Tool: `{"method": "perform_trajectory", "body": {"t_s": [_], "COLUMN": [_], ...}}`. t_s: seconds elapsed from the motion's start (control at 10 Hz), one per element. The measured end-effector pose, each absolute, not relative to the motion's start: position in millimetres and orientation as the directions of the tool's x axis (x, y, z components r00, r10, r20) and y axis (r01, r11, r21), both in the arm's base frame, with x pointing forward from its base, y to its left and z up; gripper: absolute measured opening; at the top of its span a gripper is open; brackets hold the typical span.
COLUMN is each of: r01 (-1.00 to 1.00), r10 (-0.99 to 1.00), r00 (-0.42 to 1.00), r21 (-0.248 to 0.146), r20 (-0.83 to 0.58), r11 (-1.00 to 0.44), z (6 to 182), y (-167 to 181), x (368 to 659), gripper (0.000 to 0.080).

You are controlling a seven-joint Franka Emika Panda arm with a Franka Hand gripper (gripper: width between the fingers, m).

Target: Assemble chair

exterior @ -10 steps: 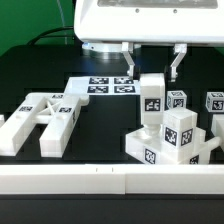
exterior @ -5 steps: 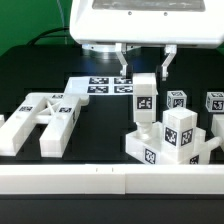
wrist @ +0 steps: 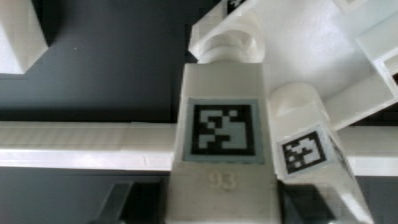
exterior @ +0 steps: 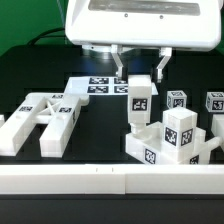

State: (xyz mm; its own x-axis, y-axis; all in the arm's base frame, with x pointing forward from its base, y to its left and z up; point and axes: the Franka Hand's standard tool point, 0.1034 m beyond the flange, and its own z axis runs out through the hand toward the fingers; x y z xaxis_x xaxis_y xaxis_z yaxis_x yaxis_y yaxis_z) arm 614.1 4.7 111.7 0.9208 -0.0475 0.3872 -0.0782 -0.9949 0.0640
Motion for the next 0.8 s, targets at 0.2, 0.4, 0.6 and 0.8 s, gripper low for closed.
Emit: {"method": "perform_trajectory", "body": {"t_s": [0.2,0.4,0.6,0.8], "r01": [-0.075,-0.072,-0.065,-0.058], "r10": [-0.045,-0.041,-0.031,-0.024], "r00": [0.922,0.923,0.924,0.926], "r21": [0.064,0.067,0.075,0.078], "r20": [0.385,0.384,0.381,0.376], "r11": [-0.995,-0.995,-0.995,-0.995], "z": [110.1,106.3,102.9,96.5], "y": [6,8,5,10], "x": [614,617,619,618], "gripper": [0.0295,0.0295,0.0295,0.0295]}}
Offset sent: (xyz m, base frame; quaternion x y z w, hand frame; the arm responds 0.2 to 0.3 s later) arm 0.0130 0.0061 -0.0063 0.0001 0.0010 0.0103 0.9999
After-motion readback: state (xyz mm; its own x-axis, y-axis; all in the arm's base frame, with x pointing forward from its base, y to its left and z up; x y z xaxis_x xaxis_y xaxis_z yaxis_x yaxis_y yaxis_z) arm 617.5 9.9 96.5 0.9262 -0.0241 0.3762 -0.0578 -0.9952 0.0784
